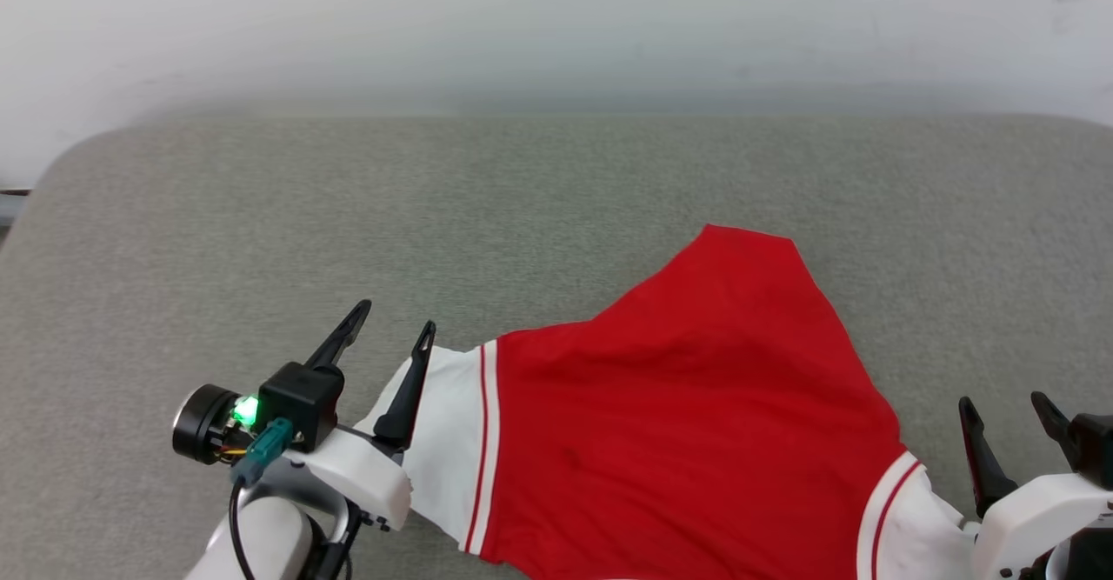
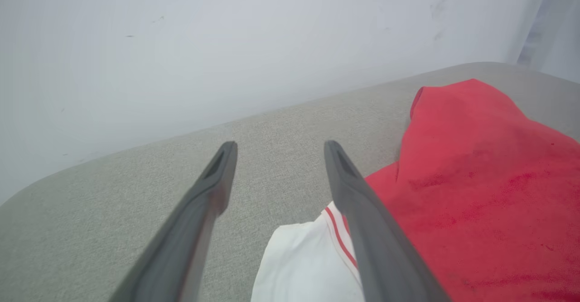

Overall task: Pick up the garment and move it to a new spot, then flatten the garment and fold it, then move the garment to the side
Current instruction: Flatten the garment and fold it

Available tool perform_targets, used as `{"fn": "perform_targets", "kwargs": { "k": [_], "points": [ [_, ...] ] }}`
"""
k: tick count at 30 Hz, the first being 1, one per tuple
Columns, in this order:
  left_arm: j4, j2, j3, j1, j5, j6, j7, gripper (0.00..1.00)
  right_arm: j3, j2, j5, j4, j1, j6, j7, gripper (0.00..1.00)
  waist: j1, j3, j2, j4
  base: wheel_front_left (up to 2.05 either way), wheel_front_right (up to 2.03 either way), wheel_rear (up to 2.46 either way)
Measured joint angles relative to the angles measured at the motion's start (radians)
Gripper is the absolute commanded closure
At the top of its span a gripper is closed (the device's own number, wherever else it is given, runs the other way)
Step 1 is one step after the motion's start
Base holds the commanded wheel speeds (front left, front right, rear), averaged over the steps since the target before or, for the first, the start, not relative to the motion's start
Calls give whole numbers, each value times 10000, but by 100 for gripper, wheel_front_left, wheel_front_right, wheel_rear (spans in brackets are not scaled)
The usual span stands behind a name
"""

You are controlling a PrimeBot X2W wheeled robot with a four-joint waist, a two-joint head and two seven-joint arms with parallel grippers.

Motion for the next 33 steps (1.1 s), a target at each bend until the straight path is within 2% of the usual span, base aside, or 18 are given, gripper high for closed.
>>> {"fn": "perform_targets", "kwargs": {
  "k": [3,7,9,12,15,18,21,24,28,33],
  "points": [
    [-1037,-291,339,459,414,290,-136,0,142,-167,174,-123,32,0,184,0,0,-177,0,247,0,0,0],
    [-2499,-727,807,1170,1308,410,-165,0,347,-522,397,-265,157,2,531,0,0,-337,0,583,0,0,0],
    [-2824,-993,1095,1518,1455,353,-165,0,529,-719,583,-301,226,-2,838,0,0,-394,0,749,0,0,0],
    [-2999,-1254,1335,1706,1701,35,-165,0,1012,-1083,1024,-495,252,0,1662,0,0,-450,0,983,0,0,0],
    [-2964,-1452,1522,1788,1906,-295,-165,0,1693,-1779,1609,-723,244,0,2901,0,0,-443,0,1187,0,0,0],
    [-2913,-1655,1705,1805,2082,-527,-165,0,2153,-2343,2330,-794,136,0,4642,0,0,-369,0,1363,0,0,0],
    [-2882,-1891,1831,1808,2242,-736,-165,0,2383,-2675,3137,-796,-81,-2,6696,0,0,-267,0,1555,0,0,0],
    [-2813,-2094,1929,1808,2353,-922,-165,0,2403,-2917,3423,-838,-404,2,7908,0,0,-123,0,1772,0,0,0],
    [-2778,-2326,2048,1777,2472,-1104,-165,0,2439,-3074,3273,-602,-825,0,8539,0,0,130,0,2065,0,0,0],
    [-2732,-2516,2174,1672,2606,-1329,-165,0,2648,-3231,2755,144,-1091,0,8266,0,1,471,0,2398,0,0,0]
  ]
}}
